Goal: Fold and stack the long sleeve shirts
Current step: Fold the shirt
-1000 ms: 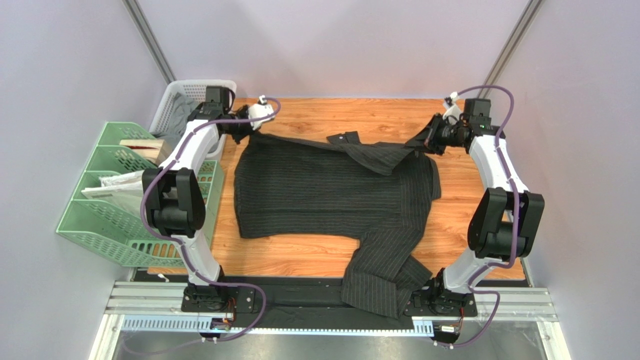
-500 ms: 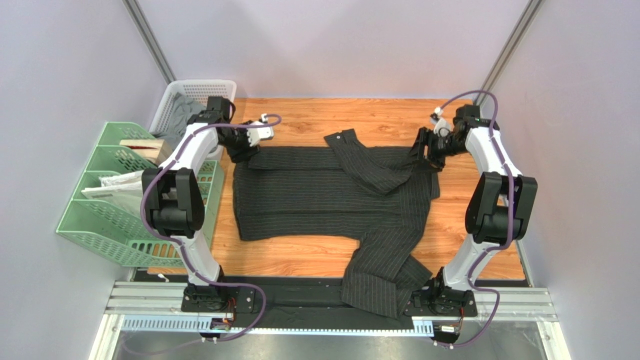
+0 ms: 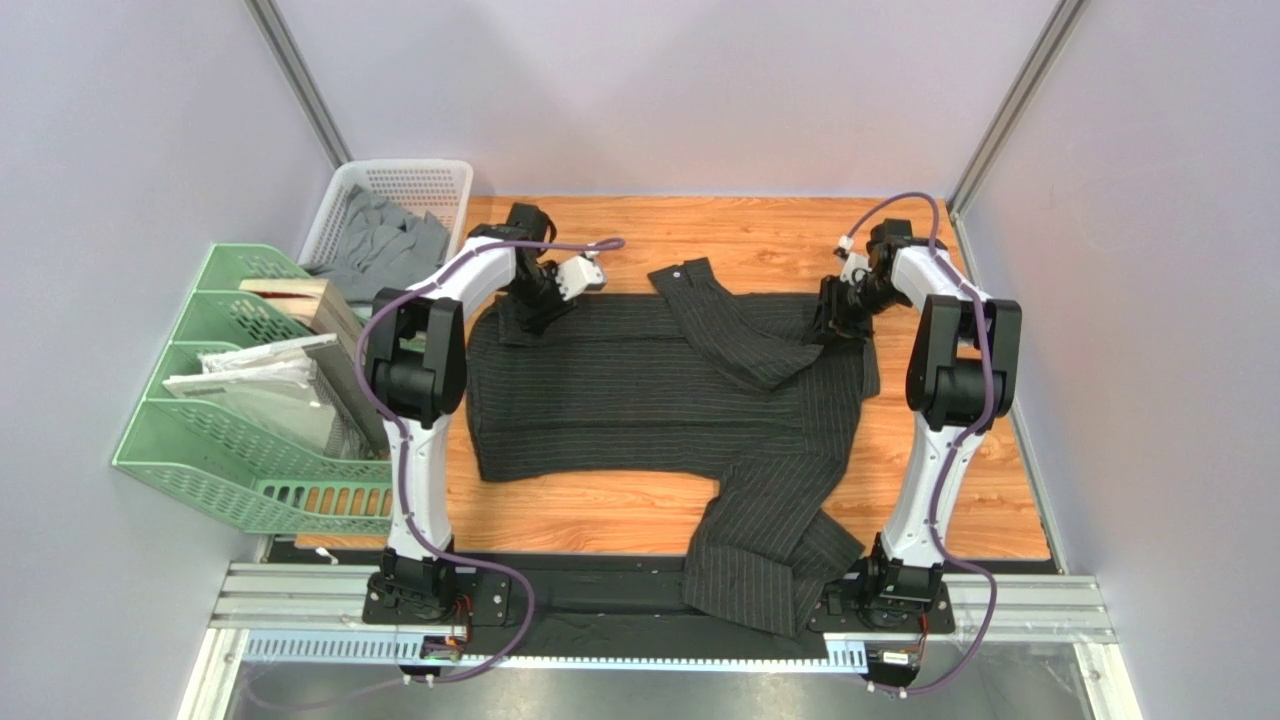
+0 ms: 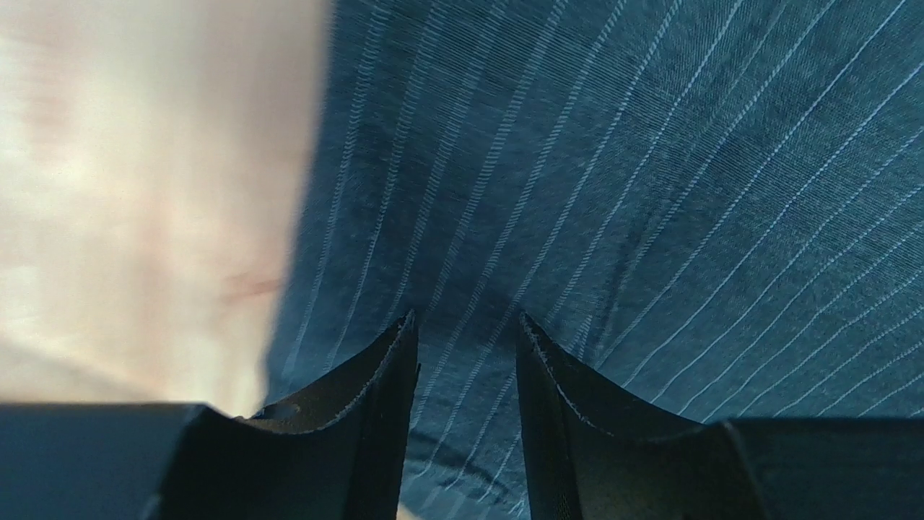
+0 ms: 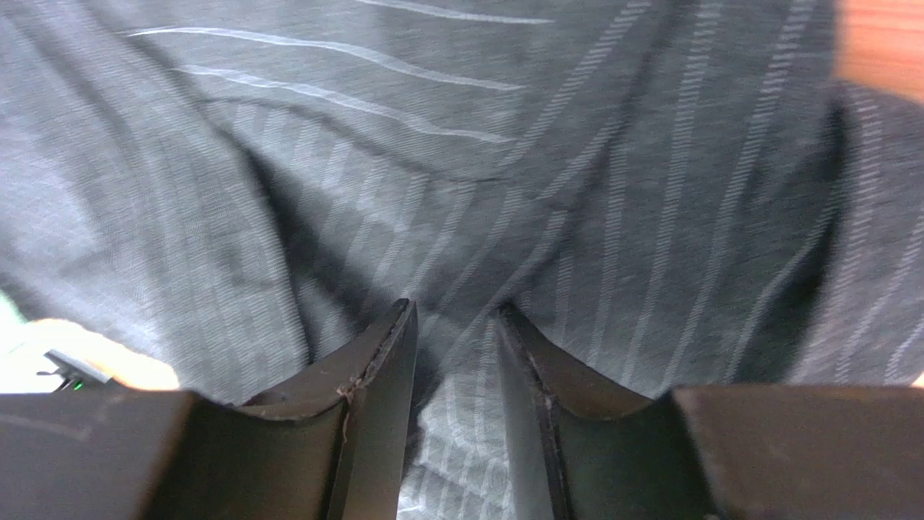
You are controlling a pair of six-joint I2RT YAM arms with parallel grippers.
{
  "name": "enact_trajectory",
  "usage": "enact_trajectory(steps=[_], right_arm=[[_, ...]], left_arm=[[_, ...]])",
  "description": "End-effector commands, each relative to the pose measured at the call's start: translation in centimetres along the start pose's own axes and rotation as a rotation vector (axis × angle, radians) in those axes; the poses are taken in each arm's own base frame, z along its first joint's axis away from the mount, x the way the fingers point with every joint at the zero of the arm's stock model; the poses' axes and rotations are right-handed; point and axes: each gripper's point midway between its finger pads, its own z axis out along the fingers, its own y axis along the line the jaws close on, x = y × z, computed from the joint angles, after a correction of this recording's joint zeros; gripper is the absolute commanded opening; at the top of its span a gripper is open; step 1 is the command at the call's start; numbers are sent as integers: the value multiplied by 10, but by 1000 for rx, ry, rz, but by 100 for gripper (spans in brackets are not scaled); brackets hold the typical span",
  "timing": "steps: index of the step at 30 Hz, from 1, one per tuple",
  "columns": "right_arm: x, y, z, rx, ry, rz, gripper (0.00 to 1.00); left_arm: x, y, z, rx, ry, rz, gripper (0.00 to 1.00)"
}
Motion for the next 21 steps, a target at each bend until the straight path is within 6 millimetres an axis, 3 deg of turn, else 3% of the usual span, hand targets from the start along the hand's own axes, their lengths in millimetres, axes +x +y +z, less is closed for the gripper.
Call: enact_trajectory(steps=[1, 5, 8, 10, 11, 12, 13, 14, 16, 17, 18, 20, 21], right_arm=[[-1, -27, 1, 108, -7, -35, 38], [4, -16, -13, 59, 10, -109, 41], [-16, 26, -49, -61, -82, -258, 57], [-41, 54, -74, -101, -162, -350, 68], [-50, 70, -77, -109, -185, -405, 70], [-58, 80, -77, -113, -203, -441, 73], [-64, 89, -76, -113, -211, -475, 75], [-77, 114, -68, -122, -224, -550, 75], [-90, 126, -57, -83, -232, -621, 76], [-99, 141, -40, -80, -233, -666, 75], [-109, 145, -35, -51, -255, -682, 75], [-117, 163, -16, -44, -269, -716, 73], [-132, 165, -4, -14, -303, -715, 71]], left_arm=[[14, -9, -3, 19, 98, -47, 44], [13, -19, -6, 61, 84, -89, 46], [-27, -21, -38, 80, -102, -104, 53], [-64, -17, -76, 57, -268, -99, 60], [-76, -16, -88, 50, -320, -125, 62], [-95, -14, -114, 27, -413, -114, 67], [-105, -10, -127, 6, -456, -118, 73], [-113, -9, -139, -4, -495, -150, 75], [-131, 1, -173, -70, -589, -156, 99], [-136, 4, -183, -88, -615, -207, 99], [-142, 12, -204, -150, -656, -221, 99], [-146, 20, -225, -206, -699, -302, 99], [-151, 24, -247, -258, -753, -296, 99]])
